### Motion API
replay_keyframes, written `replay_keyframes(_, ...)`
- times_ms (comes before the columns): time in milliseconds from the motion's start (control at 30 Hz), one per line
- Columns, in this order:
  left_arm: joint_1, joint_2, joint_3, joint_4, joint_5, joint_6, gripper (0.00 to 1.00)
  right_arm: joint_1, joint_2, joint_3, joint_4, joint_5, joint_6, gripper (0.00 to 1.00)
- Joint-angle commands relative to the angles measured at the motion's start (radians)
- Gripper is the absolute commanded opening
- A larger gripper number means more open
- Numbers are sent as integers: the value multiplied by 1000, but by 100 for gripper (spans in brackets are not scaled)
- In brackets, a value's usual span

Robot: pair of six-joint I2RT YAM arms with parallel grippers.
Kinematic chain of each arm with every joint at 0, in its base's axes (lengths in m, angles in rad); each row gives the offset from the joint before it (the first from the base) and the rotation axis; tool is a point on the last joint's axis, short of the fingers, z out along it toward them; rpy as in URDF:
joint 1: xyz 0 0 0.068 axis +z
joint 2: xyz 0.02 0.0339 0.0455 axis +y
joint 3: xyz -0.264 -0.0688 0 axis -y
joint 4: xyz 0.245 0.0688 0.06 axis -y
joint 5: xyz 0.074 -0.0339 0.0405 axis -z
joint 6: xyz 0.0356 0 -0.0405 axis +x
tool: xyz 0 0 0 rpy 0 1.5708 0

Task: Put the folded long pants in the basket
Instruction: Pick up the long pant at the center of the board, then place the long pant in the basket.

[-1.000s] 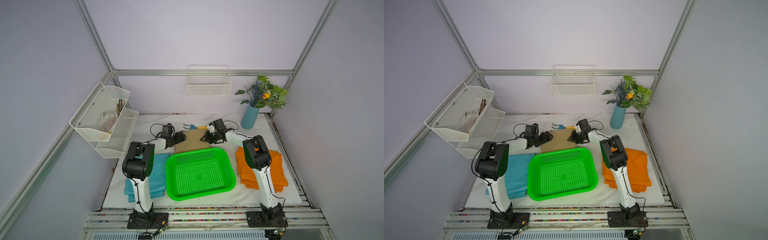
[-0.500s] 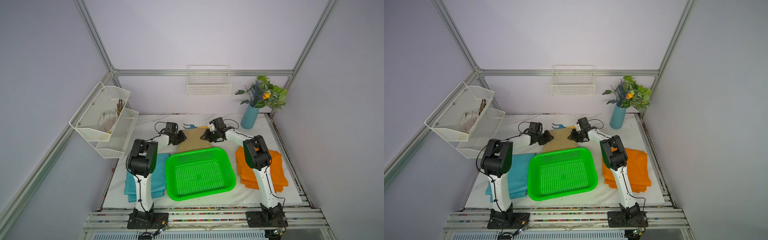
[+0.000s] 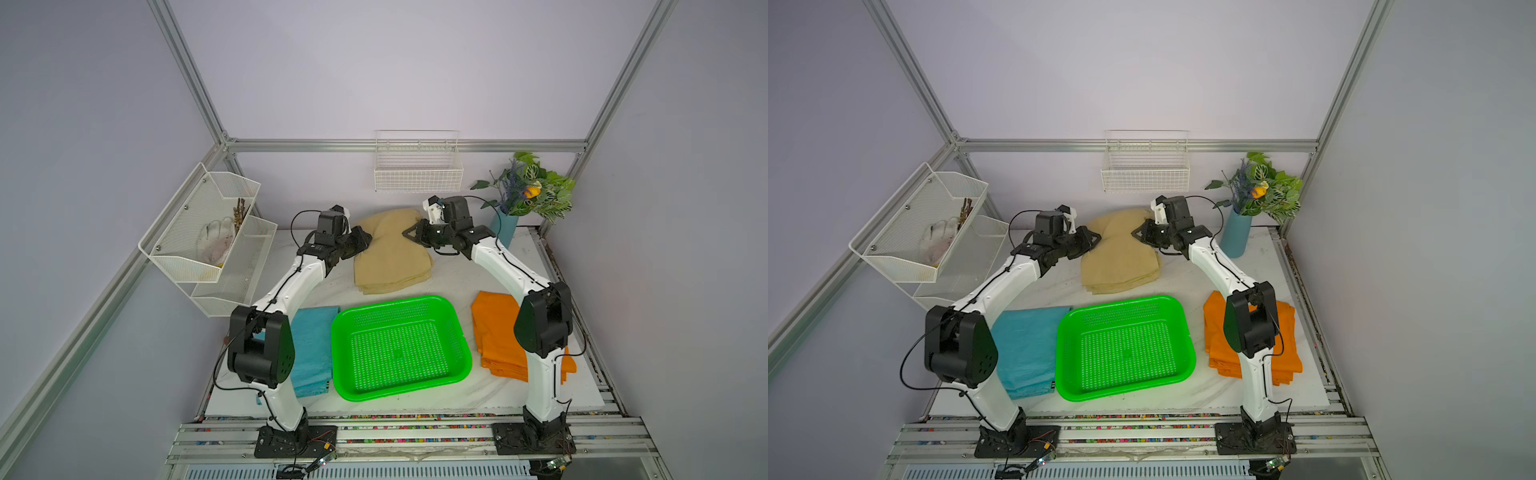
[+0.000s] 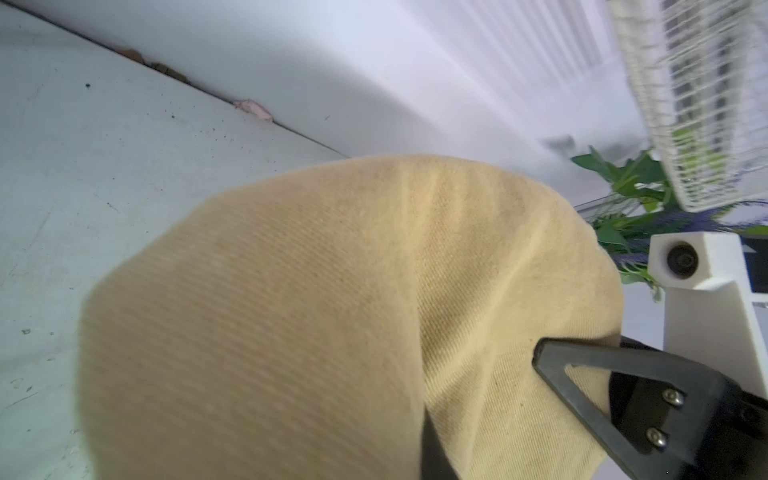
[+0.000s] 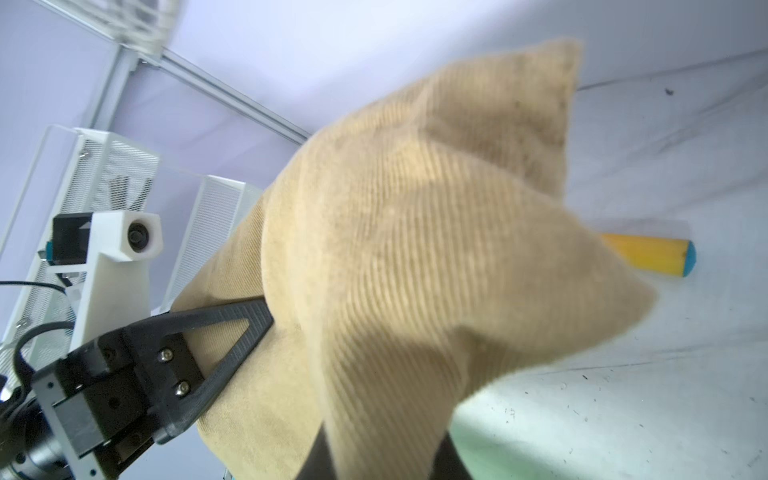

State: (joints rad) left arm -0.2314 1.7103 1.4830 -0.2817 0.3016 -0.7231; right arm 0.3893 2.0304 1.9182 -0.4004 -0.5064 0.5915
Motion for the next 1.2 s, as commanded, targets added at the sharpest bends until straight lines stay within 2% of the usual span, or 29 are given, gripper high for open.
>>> replay_keyframes(0,-36,-130,-74,-70,31,-8,0,-3,-124,-52,-36,27,-62,0)
replay_keyframes(300,-101,-401,-263,-212,36,-81,0,31,-392,-279,-225,46,-133,0)
replay_keyframes(433,-164,-482,-374,-273,-5,-86,0,79,-554,-492,-252,92,-121,0)
replay_keyframes(633,-276,-551,-521,-336,-82,-103,0,155,-728,-781,-215,112,-24,0)
replay_keyframes(867,-308,-542,-631,-323,-199,-71,0,201,-720,-982,-29,132,39,0)
replay_keyframes(1167,-309,-514,-774,-143,-334,-64,0,201,-573,-1004,87,256,-48,0)
